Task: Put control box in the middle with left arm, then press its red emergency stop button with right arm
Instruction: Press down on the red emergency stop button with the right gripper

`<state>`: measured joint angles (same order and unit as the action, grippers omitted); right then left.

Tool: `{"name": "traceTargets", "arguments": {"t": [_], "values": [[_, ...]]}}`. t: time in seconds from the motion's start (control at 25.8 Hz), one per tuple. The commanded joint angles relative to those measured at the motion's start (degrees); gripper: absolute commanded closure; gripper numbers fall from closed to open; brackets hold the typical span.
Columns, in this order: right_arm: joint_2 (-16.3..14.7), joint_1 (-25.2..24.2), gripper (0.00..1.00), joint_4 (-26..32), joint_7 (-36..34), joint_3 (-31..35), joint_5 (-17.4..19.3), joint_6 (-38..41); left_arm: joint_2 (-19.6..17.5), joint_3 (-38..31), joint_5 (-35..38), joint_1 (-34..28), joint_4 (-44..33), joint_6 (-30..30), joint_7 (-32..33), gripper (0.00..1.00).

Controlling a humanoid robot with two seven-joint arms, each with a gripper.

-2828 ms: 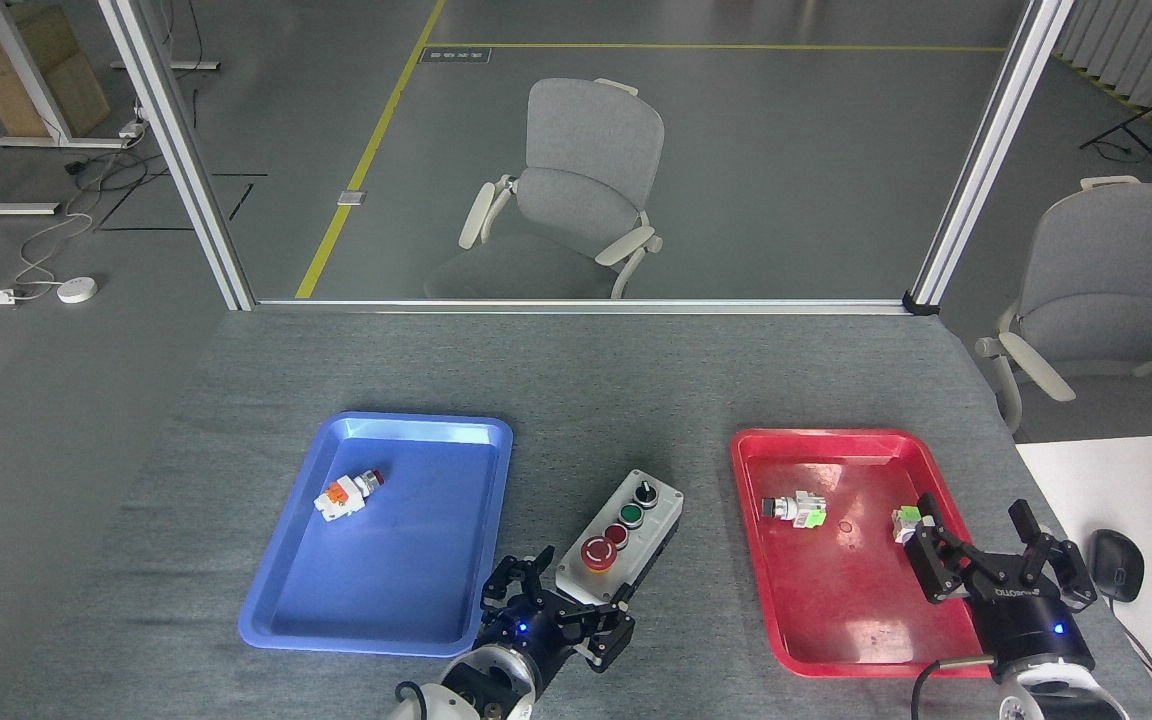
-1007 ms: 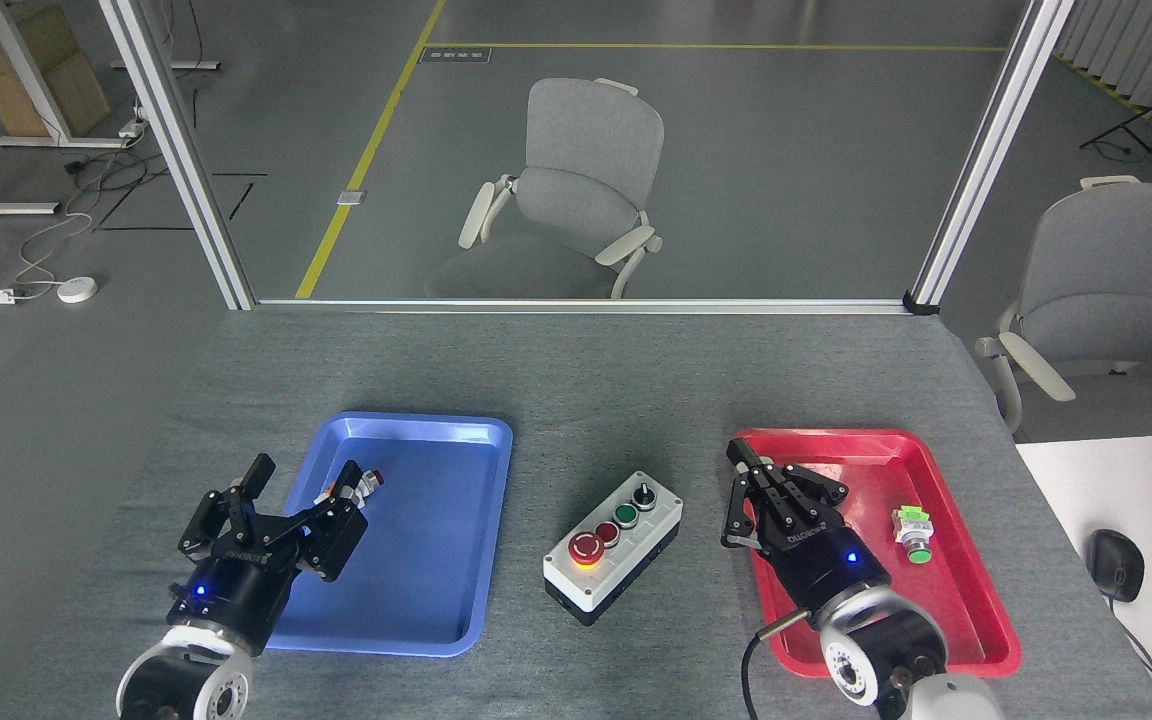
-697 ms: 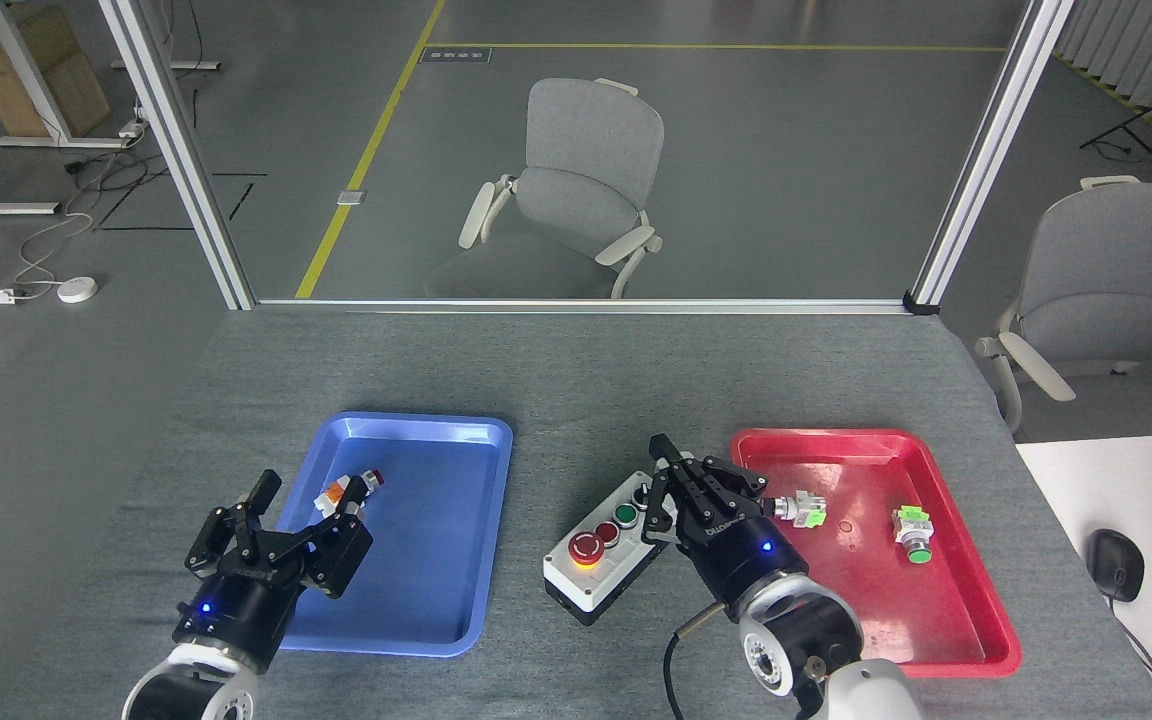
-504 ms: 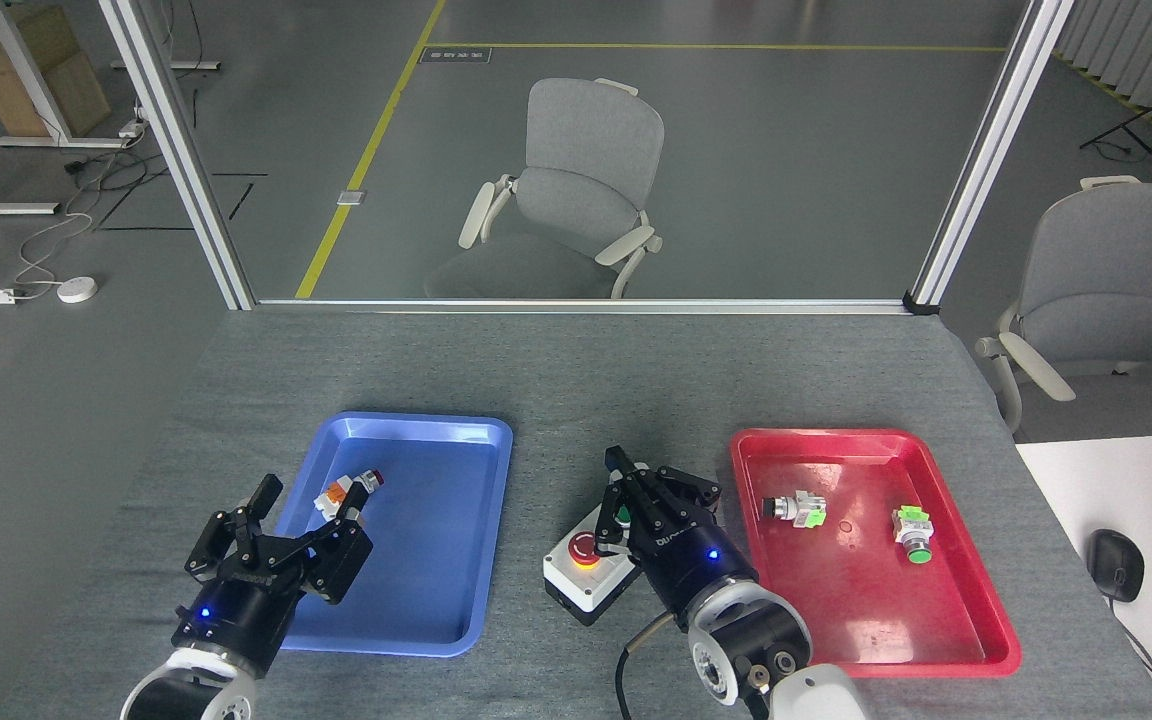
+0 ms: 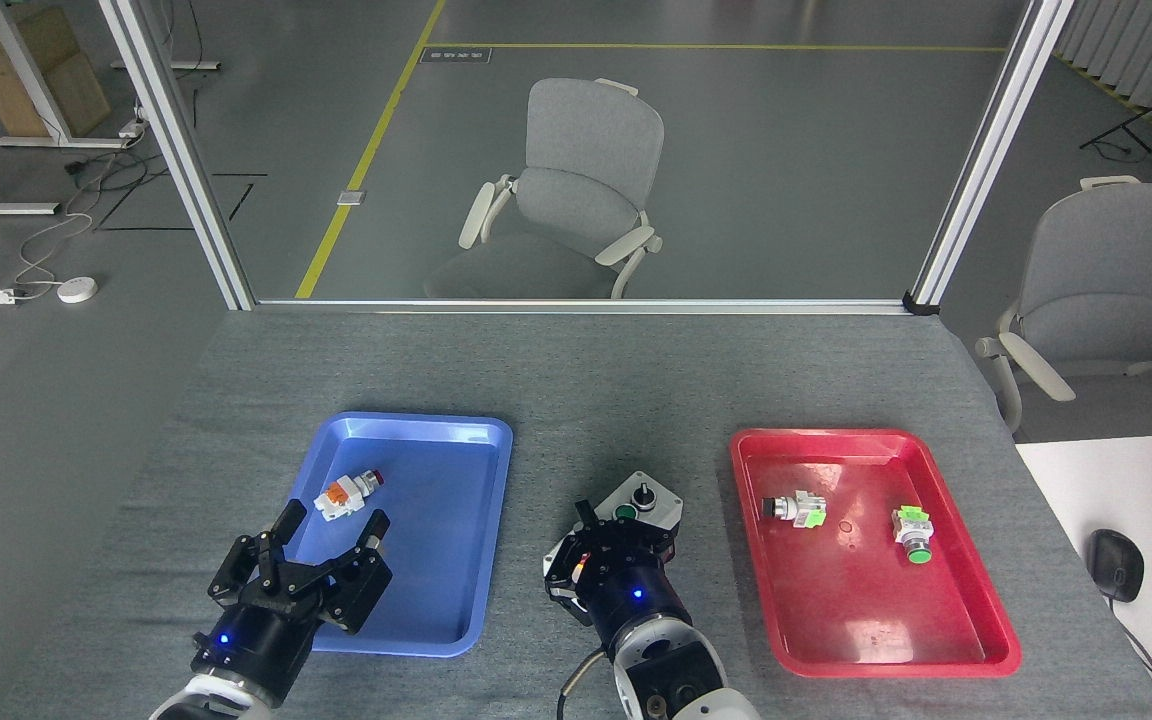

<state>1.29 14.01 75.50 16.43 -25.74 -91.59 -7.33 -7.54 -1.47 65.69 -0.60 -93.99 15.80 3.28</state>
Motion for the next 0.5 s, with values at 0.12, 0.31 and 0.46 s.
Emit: {"name": "traceTargets", "arguments": {"t": [0.12,0.31,0.46], "values": [[2.84,1.11,1.00,-5.62,2.82,-2.30,-2.01,-5.33,1.39,0.15,0.05,-0.89,-0.31,-0.15,0.06,0.01],[3.54,1.20,1.00,-7.20,2.99,-2.48,-1.92,-9.02,1.74,0.06,0.14,0.08,-0.23,-0.33,0.06,0.01],[4.42,2.60,1.00,-9.75,3.70,-2.57,-1.92,-11.13,1.74,0.06,0.14,-0.54,-0.31,-0.33,0.06,0.01]]}}
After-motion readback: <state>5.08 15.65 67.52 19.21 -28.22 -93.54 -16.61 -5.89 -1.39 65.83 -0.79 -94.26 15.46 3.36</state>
